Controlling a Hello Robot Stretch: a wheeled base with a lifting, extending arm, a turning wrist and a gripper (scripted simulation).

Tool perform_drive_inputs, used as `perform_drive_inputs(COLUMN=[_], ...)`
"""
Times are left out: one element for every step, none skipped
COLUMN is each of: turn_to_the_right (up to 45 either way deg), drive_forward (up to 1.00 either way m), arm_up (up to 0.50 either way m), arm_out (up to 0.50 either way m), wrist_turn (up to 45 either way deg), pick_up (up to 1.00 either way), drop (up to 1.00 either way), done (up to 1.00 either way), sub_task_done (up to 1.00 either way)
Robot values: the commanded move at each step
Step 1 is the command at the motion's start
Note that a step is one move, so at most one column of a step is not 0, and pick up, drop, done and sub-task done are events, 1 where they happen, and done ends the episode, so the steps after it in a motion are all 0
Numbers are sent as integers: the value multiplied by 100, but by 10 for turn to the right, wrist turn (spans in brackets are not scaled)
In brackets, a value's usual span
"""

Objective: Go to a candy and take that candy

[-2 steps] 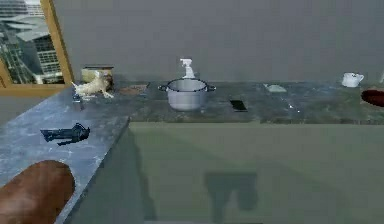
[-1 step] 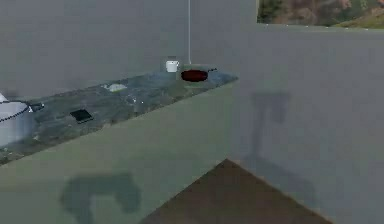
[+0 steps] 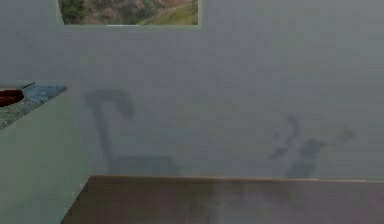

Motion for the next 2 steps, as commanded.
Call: perform_drive_inputs(turn_to_the_right=[0, -450], drive_forward=[30, 0], arm_up=[0, 0], arm_out=[0, 0], wrist_turn=[0, 0], pick_up=[0, 0], drop=[0, 0], done=[0, 0], sub_task_done=[0, 0])
